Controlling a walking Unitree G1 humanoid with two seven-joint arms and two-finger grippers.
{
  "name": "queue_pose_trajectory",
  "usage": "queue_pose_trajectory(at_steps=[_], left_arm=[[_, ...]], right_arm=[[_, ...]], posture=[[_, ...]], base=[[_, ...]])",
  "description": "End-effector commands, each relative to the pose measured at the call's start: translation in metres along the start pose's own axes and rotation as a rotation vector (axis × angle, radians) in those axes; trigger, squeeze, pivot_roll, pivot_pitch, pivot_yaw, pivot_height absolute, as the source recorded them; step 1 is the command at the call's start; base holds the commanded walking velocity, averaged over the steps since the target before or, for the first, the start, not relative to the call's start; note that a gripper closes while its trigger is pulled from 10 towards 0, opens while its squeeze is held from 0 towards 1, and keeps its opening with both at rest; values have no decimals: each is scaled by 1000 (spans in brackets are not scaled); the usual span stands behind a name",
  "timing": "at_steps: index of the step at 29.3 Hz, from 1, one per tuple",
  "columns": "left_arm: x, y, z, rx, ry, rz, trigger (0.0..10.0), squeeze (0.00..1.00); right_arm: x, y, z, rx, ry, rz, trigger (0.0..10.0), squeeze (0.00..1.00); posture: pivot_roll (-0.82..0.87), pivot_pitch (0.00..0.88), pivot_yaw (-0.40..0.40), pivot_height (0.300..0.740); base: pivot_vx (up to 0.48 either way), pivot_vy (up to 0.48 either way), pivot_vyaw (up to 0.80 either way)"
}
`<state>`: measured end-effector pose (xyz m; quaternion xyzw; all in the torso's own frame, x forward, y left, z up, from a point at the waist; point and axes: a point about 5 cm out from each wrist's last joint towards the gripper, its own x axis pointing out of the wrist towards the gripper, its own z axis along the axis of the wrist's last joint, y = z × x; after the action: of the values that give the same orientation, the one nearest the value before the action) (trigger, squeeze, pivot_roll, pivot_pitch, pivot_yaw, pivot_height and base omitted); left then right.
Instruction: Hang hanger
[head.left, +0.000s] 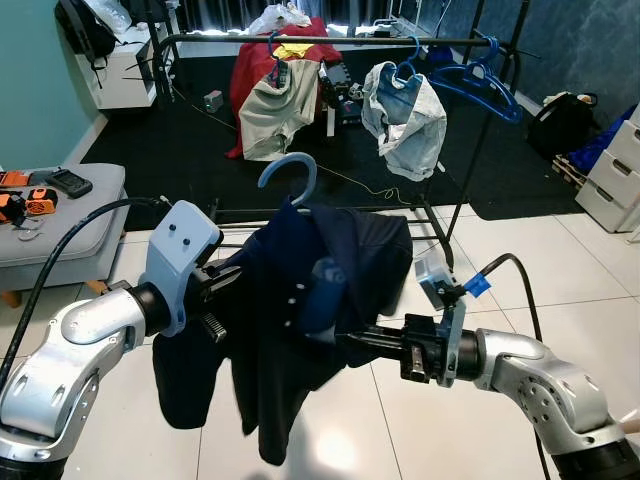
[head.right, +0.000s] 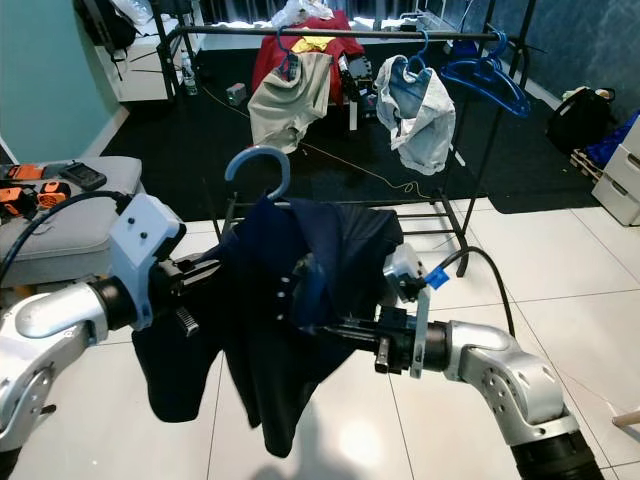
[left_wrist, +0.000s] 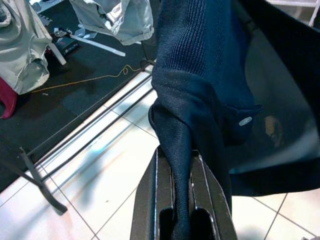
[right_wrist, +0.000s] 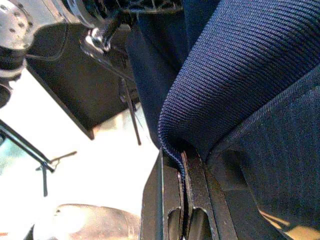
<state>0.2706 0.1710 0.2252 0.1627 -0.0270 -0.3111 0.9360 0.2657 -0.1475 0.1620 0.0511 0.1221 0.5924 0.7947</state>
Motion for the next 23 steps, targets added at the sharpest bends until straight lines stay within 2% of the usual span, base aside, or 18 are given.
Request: queue_pose_trajectory(at_steps=[1, 2, 6, 7, 12, 13, 14, 16, 17, 18, 20, 21, 23], left_arm=[[-1, 2, 4, 1, -40, 29, 10000, 0], [-1, 2, 3, 0, -40, 29, 10000, 0], [-1, 2, 3, 0, -40, 28, 10000, 0], [-1, 3, 1, 4, -38, 25, 10000, 0], [-2, 6, 0, 10, -39, 23, 10000, 0], [-3, 6, 1, 14, -49, 11, 10000, 0], [-3, 6, 1, 14, -49, 11, 10000, 0], [-6, 5, 1, 28, -64, -18, 10000, 0], [-9, -1, 0, 56, -72, -89, 10000, 0], [-11, -5, 0, 69, -74, -128, 10000, 0], [-12, -7, 0, 76, -75, -151, 10000, 0], [-13, -11, 0, 110, -59, -202, 10000, 0], [-14, -14, -1, 133, -46, -234, 10000, 0]], right_arm=[[3, 0, -6, 3, 34, 0, 10000, 0], [1, -1, -4, 7, 22, -11, 10000, 643], [0, -2, -1, 15, 3, -18, 10000, 643], [-6, 0, 4, -3, 0, 1, 10000, 1000], [-16, 3, 11, -36, 17, 33, 10000, 1000], [-25, 5, 20, -50, -12, 58, 10000, 1000], [-25, 5, 20, -50, -12, 58, 10000, 1000], [-39, 7, 41, -78, -96, 80, 10000, 1000], [-62, 4, 76, -134, -229, 60, 10000, 1000], [-73, 4, 90, -170, -268, 46, 10000, 1000], [-80, 4, 97, -192, -283, 37, 10000, 1000], [-88, 2, 103, -228, -238, 14, 10000, 1000], [-93, 2, 105, -246, -200, 0, 10000, 1000]], posture=[[-82, 82, -4, 740], [-82, 82, -4, 740], [-83, 82, -4, 740], [-86, 81, -2, 740], [-89, 82, -2, 740], [-91, 83, -3, 740], [-91, 83, -3, 740], [-92, 83, -2, 740], [-93, 85, -1, 740], [-94, 84, 0, 740], [-94, 84, 0, 740], [-102, 84, 2, 740], [-104, 84, 2, 740]], base=[[0, 0, 0], [0, 0, 0], [0, 0, 0], [0, 0, 0], [0, 0, 0], [0, 0, 0], [0, 0, 0], [0, 0, 0], [0, 0, 0], [0, 0, 0], [0, 0, 0], [0, 0, 0], [0, 0, 0]])
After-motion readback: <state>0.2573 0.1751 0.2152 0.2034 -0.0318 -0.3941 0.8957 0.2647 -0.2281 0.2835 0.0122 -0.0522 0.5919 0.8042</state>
